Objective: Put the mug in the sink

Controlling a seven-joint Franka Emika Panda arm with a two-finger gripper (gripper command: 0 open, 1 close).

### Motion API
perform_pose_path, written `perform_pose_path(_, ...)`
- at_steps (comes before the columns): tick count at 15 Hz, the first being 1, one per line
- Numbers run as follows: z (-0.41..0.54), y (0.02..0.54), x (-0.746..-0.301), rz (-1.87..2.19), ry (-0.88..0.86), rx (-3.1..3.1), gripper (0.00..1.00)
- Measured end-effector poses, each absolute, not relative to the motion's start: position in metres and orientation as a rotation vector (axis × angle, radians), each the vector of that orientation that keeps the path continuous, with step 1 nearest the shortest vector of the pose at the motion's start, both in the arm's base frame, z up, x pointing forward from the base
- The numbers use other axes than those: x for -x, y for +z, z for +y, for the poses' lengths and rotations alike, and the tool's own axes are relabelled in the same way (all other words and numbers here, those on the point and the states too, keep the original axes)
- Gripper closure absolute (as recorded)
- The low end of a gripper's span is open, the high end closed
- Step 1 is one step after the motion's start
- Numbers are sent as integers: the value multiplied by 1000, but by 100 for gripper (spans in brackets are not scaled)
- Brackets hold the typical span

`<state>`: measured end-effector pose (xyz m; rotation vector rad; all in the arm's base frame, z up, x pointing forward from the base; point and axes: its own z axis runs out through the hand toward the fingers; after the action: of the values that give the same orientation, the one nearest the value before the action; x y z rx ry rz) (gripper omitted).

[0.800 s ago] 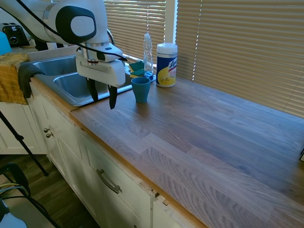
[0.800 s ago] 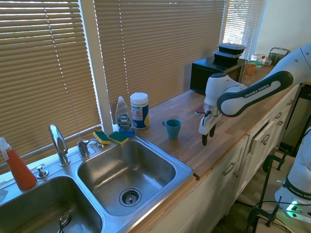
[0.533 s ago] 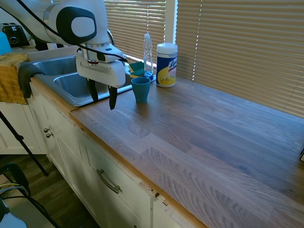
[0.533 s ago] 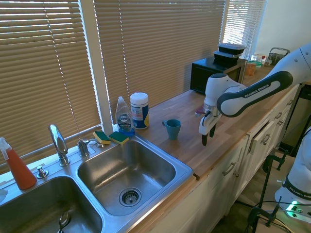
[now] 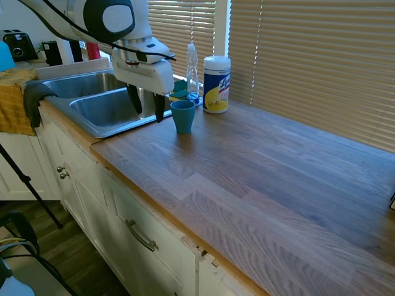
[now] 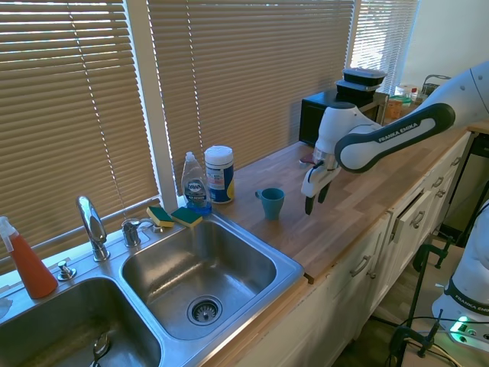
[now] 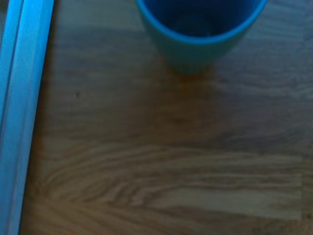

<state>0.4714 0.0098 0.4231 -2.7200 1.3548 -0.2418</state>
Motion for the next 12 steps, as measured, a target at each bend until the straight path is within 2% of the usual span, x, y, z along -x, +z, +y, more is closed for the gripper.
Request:
perform_pose_path(4,-1,437,-509,1445,-295,2629,0)
perform_pose_path(12,-25,419,-582,1622,-281,2495,0)
